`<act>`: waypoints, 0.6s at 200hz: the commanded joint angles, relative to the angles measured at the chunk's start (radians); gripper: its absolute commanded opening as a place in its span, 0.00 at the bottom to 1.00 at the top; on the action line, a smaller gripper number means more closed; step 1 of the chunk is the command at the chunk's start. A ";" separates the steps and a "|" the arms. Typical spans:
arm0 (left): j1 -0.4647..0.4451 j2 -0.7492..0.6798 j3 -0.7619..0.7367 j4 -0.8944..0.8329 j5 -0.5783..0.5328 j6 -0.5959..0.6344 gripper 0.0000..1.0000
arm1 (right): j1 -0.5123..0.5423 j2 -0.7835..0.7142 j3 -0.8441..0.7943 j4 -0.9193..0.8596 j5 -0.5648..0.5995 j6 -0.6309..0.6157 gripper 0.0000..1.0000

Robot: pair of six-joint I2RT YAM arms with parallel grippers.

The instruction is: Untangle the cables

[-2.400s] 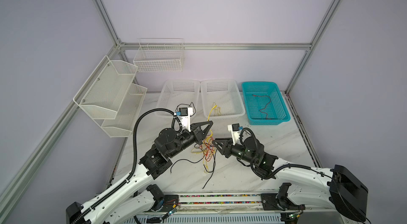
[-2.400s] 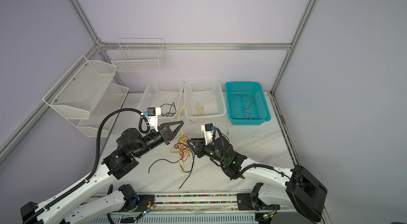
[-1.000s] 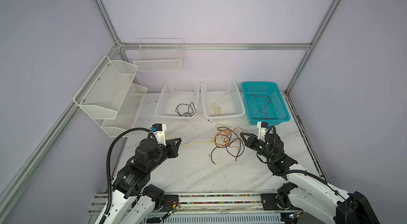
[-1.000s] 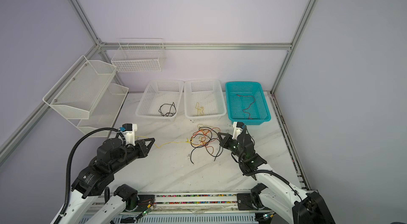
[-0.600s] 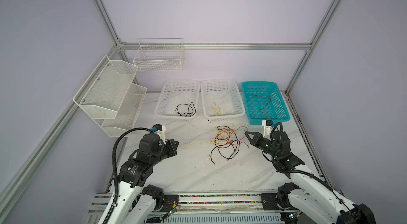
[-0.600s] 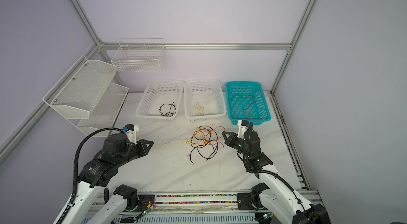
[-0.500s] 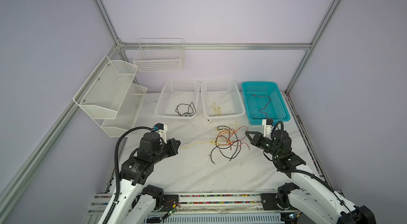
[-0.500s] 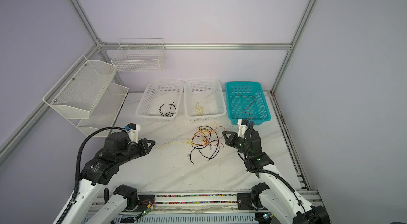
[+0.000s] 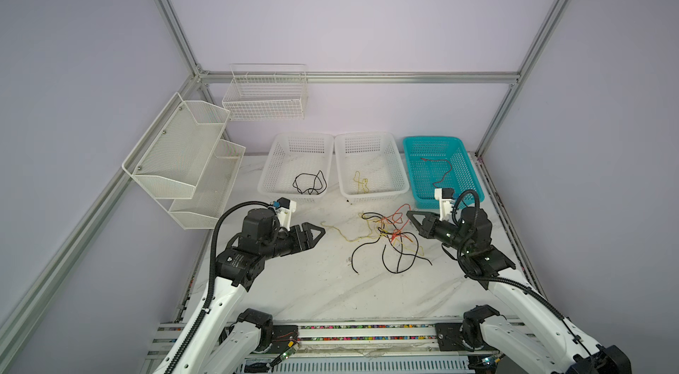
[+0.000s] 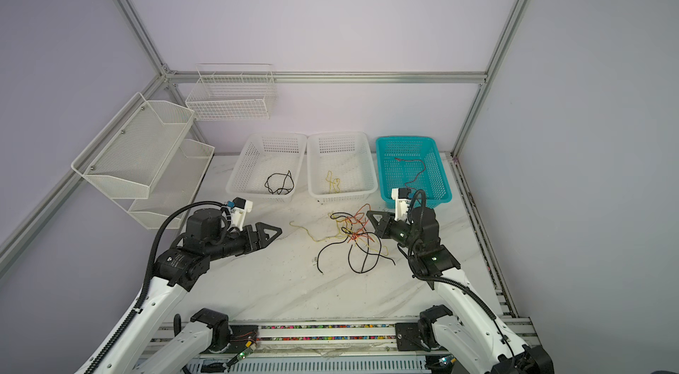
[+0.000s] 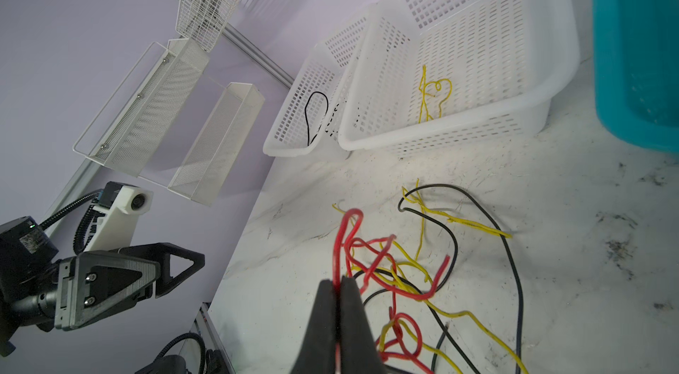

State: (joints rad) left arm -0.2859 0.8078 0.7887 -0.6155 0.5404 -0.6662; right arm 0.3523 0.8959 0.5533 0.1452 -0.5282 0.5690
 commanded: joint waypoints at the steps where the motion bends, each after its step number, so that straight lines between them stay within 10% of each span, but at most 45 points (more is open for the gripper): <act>1: -0.071 0.021 0.103 0.067 0.053 0.040 0.79 | 0.061 0.012 0.035 0.033 -0.045 -0.026 0.00; 45: -0.311 0.115 0.028 0.219 -0.105 -0.016 0.82 | 0.194 0.011 0.084 0.072 -0.021 -0.021 0.00; 120: -0.376 -0.029 -0.239 0.459 -0.309 -0.387 0.78 | 0.215 -0.014 0.079 0.144 -0.011 0.030 0.00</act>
State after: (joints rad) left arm -0.6361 0.8497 0.6437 -0.2848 0.3389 -0.9016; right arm 0.5564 0.9051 0.6197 0.2012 -0.5343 0.5751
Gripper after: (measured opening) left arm 0.786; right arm 0.052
